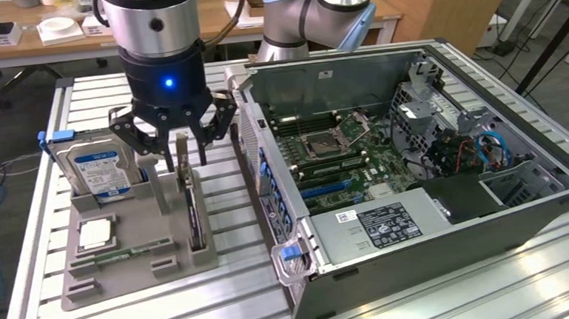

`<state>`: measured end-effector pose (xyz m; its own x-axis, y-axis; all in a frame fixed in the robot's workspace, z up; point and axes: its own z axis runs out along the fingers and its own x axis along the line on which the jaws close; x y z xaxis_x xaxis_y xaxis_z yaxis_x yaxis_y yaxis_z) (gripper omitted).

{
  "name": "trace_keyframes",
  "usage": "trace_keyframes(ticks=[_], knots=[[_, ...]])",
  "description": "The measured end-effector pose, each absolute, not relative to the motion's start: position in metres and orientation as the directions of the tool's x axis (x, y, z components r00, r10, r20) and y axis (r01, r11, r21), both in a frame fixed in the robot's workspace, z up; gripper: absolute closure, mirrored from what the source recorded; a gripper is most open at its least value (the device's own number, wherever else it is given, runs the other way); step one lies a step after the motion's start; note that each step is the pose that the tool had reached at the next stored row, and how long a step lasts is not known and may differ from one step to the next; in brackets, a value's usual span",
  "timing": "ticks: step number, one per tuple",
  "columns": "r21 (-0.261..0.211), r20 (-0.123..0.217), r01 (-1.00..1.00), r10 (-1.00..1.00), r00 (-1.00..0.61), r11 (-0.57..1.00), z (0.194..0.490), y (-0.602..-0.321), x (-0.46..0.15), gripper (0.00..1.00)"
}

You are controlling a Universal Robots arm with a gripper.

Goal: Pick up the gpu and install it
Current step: 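Pick up the gpu and move the gpu toward the slot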

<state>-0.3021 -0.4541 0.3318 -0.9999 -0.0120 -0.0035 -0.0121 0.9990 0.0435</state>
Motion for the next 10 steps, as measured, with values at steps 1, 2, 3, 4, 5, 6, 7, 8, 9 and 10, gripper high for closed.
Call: trace_keyframes(ticks=[1,2,3,4,5,6,7,8,9,10], knots=[[0.044,-0.004,-0.012,-0.012,-1.000,0.999,0.3311,-0.4541,-0.3021,0.53],[0.044,-0.004,-0.012,-0.012,-1.000,0.999,0.3305,-0.4541,-0.3021,0.53],[0.043,-0.004,-0.012,-0.012,-1.000,0.999,0.3299,-0.4541,-0.3021,0.53],[0.044,-0.004,-0.012,-0.012,-1.000,0.999,0.3292,-0.4541,-0.3021,0.53],[0.043,-0.004,-0.012,-0.012,-1.000,0.999,0.3286,-0.4541,-0.3021,0.53],[0.044,-0.004,-0.012,-0.012,-1.000,0.999,0.3280,-0.4541,-0.3021,0.53],[0.044,-0.004,-0.012,-0.012,-1.000,0.999,0.3273,-0.4541,-0.3021,0.53],[0.044,-0.004,-0.012,-0.012,-1.000,0.999,0.3267,-0.4541,-0.3021,0.53],[0.044,-0.004,-0.012,-0.012,-1.000,0.999,0.3261,-0.4541,-0.3021,0.53],[0.044,-0.004,-0.012,-0.012,-1.000,0.999,0.3255,-0.4541,-0.3021,0.53]])
